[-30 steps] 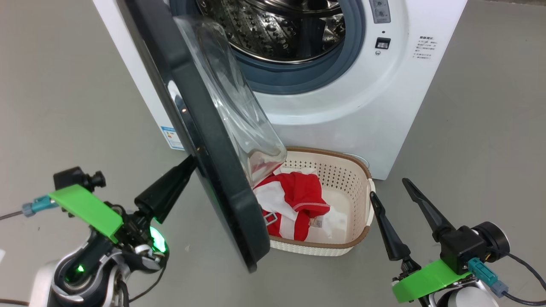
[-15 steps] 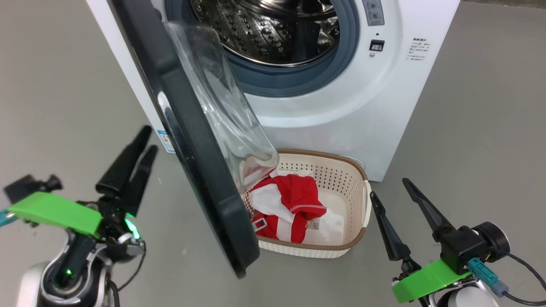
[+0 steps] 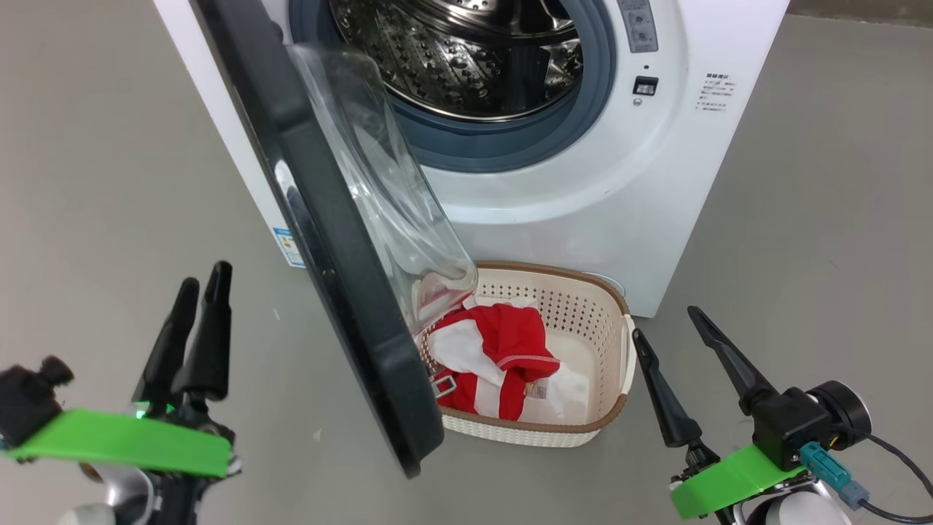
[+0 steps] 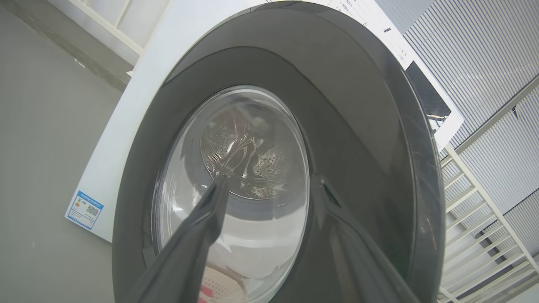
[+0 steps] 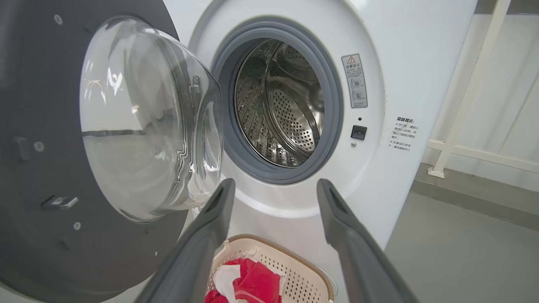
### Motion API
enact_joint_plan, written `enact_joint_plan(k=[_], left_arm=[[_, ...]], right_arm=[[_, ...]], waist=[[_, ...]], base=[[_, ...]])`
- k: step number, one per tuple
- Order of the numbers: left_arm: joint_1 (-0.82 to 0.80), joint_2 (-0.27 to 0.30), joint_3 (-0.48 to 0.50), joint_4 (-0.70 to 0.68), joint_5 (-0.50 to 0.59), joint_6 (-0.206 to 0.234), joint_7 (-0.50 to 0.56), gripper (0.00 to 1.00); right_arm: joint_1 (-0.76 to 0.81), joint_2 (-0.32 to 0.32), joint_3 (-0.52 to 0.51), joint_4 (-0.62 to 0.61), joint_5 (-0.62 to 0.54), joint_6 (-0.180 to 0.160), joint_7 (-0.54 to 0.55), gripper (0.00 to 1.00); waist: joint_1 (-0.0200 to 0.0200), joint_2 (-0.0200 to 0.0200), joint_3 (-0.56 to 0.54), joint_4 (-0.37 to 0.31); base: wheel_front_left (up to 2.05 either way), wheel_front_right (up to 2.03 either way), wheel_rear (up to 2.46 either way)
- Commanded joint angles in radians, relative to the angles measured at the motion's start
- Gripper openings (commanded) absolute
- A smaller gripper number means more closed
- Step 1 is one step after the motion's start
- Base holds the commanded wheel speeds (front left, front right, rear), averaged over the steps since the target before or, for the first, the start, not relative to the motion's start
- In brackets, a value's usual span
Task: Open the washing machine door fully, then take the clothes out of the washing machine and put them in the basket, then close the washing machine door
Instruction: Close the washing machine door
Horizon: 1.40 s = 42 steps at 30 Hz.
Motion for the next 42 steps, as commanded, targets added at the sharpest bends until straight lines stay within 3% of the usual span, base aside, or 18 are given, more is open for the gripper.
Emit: enact_joint_plan(k=[1,8,19,31,42], left_arm=[[0.005,0.037,0.015,-0.042,0.078,-0.009,-0.048,1.0],[0.05,0.065,-0.043,-0.07,0.288,0.008,-0.164,1.0],[0.114,0.1,-0.141,-0.068,0.537,0.074,-0.244,1.0],[0.158,0.069,-0.136,-0.096,0.613,0.151,-0.293,1.0],[0.17,0.053,-0.135,-0.101,0.622,0.166,-0.302,1.0]], right_arm=[[-0.013,0.001,0.022,-0.025,0.006,0.003,-0.006,1.0],[-0.011,0.001,0.023,-0.028,0.008,0.003,-0.006,1.0],[-0.009,0.001,0.013,-0.04,0.005,0.003,-0.006,1.0],[-0.019,0.001,0.009,-0.05,0.01,0.003,-0.006,1.0],[-0.021,0.001,0.003,-0.05,0.011,0.003,-0.006,1.0]], waist=[[0.0,-0.0001,-0.001,0.002],[0.0,-0.0001,-0.002,0.003],[0.0,-0.0001,0.009,-0.002],[0.0,-0.0001,0.033,-0.011],[0.0,-0.0001,0.036,-0.01]], base=[[0.0,0.0,0.0],[0.0,0.0,0.0],[0.0,0.0,0.0],[0.0,0.0,0.0],[0.0,0.0,0.0]])
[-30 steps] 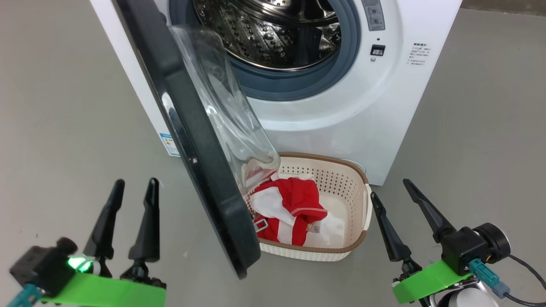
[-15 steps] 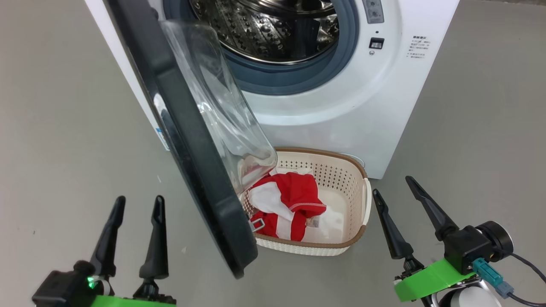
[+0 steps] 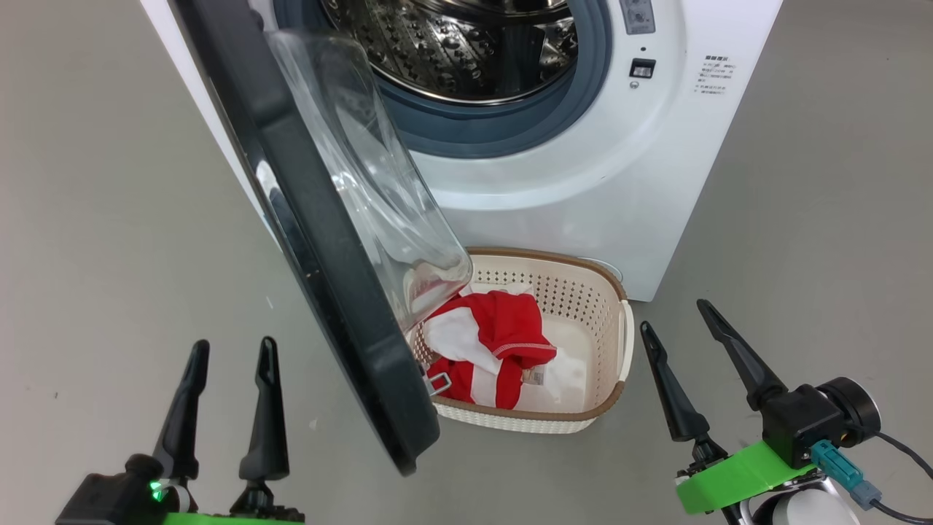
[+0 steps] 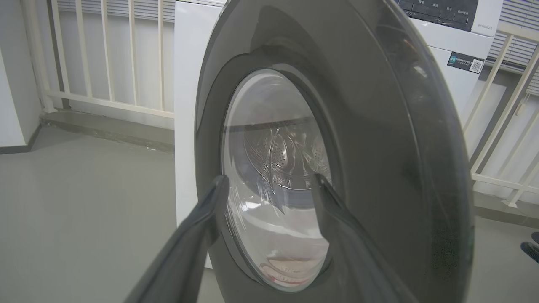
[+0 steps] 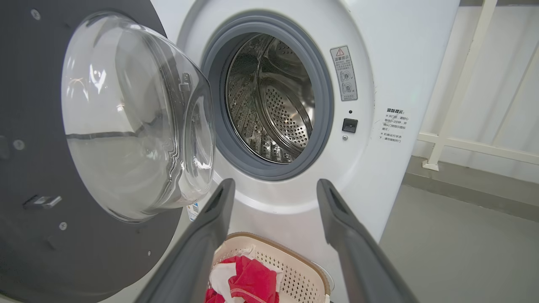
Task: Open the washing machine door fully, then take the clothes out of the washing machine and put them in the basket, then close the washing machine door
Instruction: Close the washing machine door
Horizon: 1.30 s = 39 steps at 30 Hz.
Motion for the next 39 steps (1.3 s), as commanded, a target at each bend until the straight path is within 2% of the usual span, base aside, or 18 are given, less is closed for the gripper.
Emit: enact_joint_plan(k=[1,6,7,10,11,17,21,24,31,35,39], left_arm=[[-0.005,0.011,0.038,-0.029,0.015,0.012,-0.009,1.0],[-0.005,0.009,0.039,-0.027,0.001,0.008,-0.007,1.0],[-0.005,0.01,0.039,-0.026,0.001,0.008,-0.006,0.89],[-0.005,0.004,0.043,-0.025,-0.021,0.003,-0.002,0.26],[-0.006,0.0,0.045,-0.027,-0.035,-0.003,-0.003,0.0],[-0.026,-0.047,0.079,-0.042,-0.186,-0.051,0.013,0.0],[-0.056,-0.092,0.135,-0.059,-0.398,-0.101,0.049,0.0],[-0.085,-0.106,0.177,-0.072,-0.553,-0.12,0.103,0.0],[-0.168,-0.107,0.274,-0.066,-0.828,-0.112,0.235,0.0],[-0.216,-0.108,0.298,-0.047,-0.973,-0.083,0.332,0.0],[-0.261,-0.1,0.304,-0.041,-1.072,-0.045,0.419,0.0]], right_arm=[[-0.024,0.001,0.02,-0.027,0.006,0.003,-0.006,1.0],[-0.024,0.001,0.019,-0.026,0.004,0.003,-0.006,1.0],[-0.024,0.001,0.019,-0.026,0.003,0.003,-0.006,1.0],[-0.025,0.001,0.018,-0.026,0.002,0.003,-0.006,1.0],[-0.024,0.001,0.017,-0.026,0.002,0.003,-0.006,1.0],[-0.024,0.001,0.016,-0.025,0.0,0.003,-0.006,1.0],[-0.025,0.001,0.017,-0.024,0.0,0.003,-0.006,1.0],[-0.026,0.001,0.017,-0.024,0.0,0.003,-0.006,1.0],[-0.03,0.001,0.019,-0.021,-0.002,0.003,-0.006,1.0],[-0.03,0.001,0.02,-0.019,-0.003,0.003,-0.006,1.0],[-0.03,0.001,0.022,-0.018,-0.004,0.003,-0.006,1.0]], waist=[[0.0,0.0,0.001,0.001],[0.0,0.0,0.001,0.003],[0.0,0.0,0.001,0.003],[0.0,0.0,0.001,0.005],[0.0,0.0,0.001,0.005],[0.0,0.0,0.001,0.01],[0.0,0.0,0.001,0.01],[0.0,0.0,0.002,0.009],[0.0,0.0,0.005,-0.001],[0.0,0.0,0.005,-0.008],[0.0,0.0,0.003,-0.015]], base=[[0.0,0.0,0.0],[0.0,0.0,0.0],[0.0,0.0,0.0],[0.0,0.0,0.0],[0.0,0.0,0.0],[0.0,0.0,0.0],[0.0,0.0,0.0],[0.0,0.0,0.0],[0.0,0.0,0.0],[0.0,0.0,0.0],[0.0,0.0,0.0]])
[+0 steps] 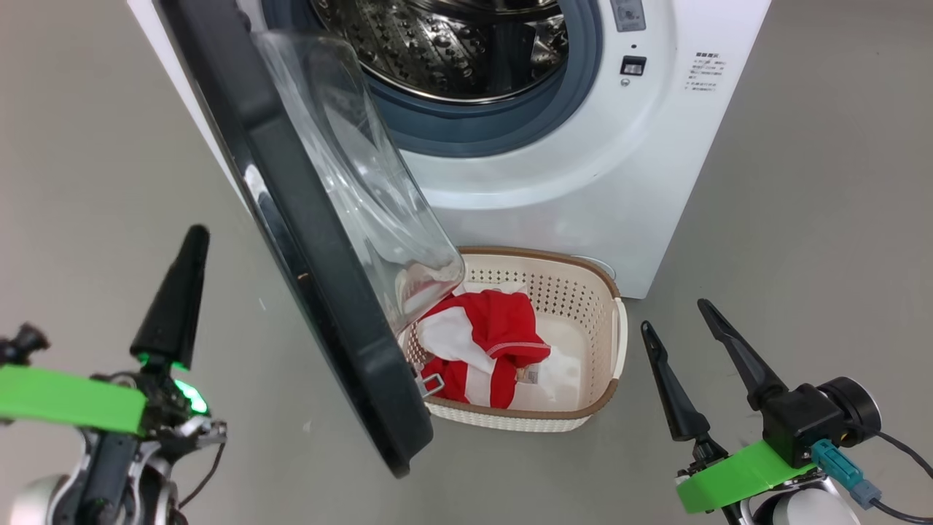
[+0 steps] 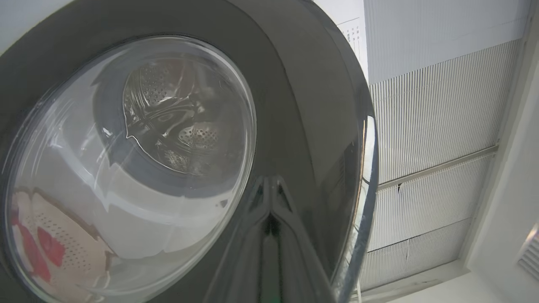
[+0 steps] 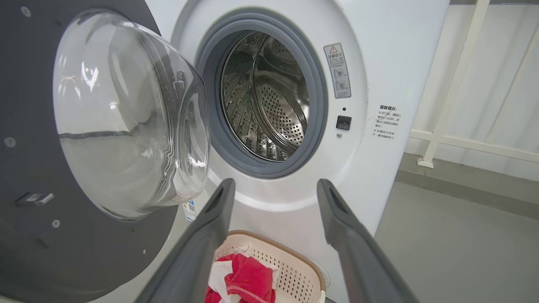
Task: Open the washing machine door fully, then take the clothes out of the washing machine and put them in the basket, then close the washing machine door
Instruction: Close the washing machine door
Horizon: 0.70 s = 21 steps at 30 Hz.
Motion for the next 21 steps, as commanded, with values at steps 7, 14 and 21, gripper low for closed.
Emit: enact_joint_plan(k=[7,14,21], left_arm=[[-0.09,0.055,0.029,-0.015,-0.15,0.08,0.172,0.0],[-0.093,0.076,0.011,-0.036,-0.207,0.109,0.262,0.0],[-0.096,0.07,-0.003,-0.051,-0.216,0.116,0.278,0.0]], right_arm=[[-0.026,0.001,0.029,-0.021,-0.002,0.003,-0.006,1.0],[-0.031,0.001,0.03,-0.02,-0.001,0.003,-0.006,1.0],[-0.037,0.001,0.032,-0.021,0.004,0.003,-0.006,1.0]], waist=[[0.0,0.0,-0.001,-0.013],[0.0,0.0,0.004,-0.025],[0.0,0.0,0.016,-0.039]], base=[[0.0,0.0,0.0],[0.0,0.0,0.0],[0.0,0.0,0.0]])
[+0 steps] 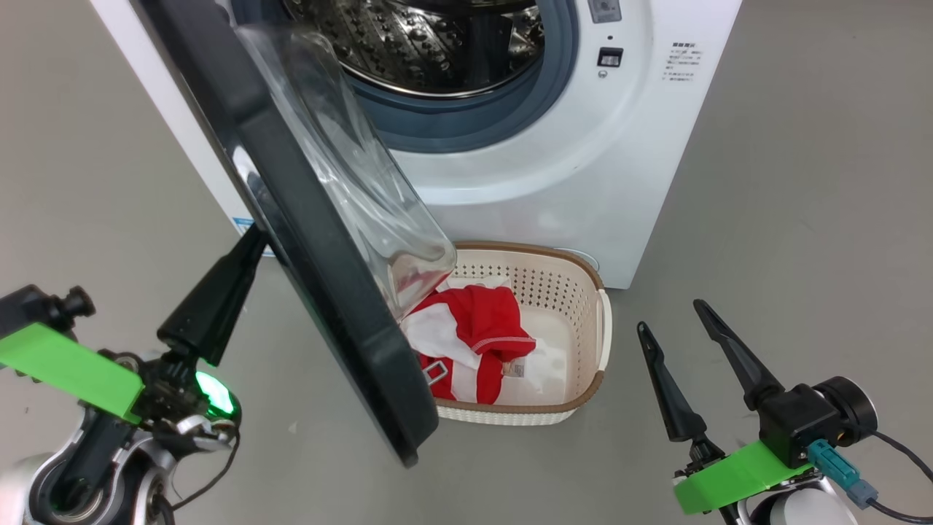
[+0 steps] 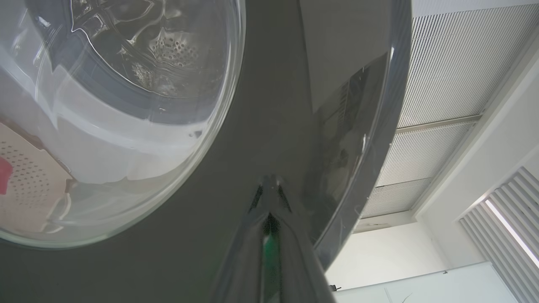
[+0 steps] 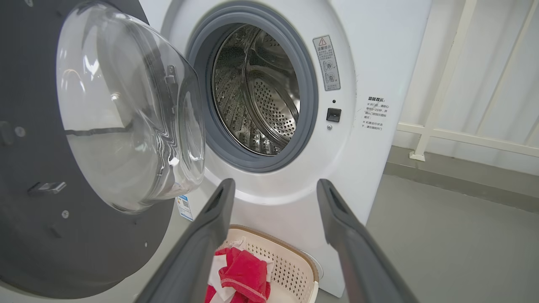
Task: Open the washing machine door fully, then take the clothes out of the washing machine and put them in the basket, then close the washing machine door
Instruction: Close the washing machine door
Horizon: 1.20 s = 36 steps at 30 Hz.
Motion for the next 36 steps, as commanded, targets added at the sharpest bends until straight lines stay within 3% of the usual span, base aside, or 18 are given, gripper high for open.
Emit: enact_joint_plan(k=[1,17,36], left_arm=[[-0.036,0.019,0.022,-0.036,-0.005,0.004,0.009,0.0],[-0.109,-0.024,-0.042,0.01,0.03,-0.026,-0.025,0.0],[-0.243,-0.058,-0.09,0.155,0.074,-0.126,-0.139,0.0]], right_arm=[[-0.036,0.001,0.023,-0.024,0.005,0.003,-0.006,1.0],[-0.055,0.001,0.019,-0.031,0.013,0.003,-0.006,1.0],[-0.077,0.001,0.012,-0.041,0.028,0.003,-0.006,1.0]], waist=[[0.0,0.0,0.004,-0.005],[0.0,0.0,0.039,-0.059],[0.0,0.0,0.085,-0.14]], base=[[0.0,0.0,0.0],[0.0,0.0,0.0],[0.0,0.0,0.0]])
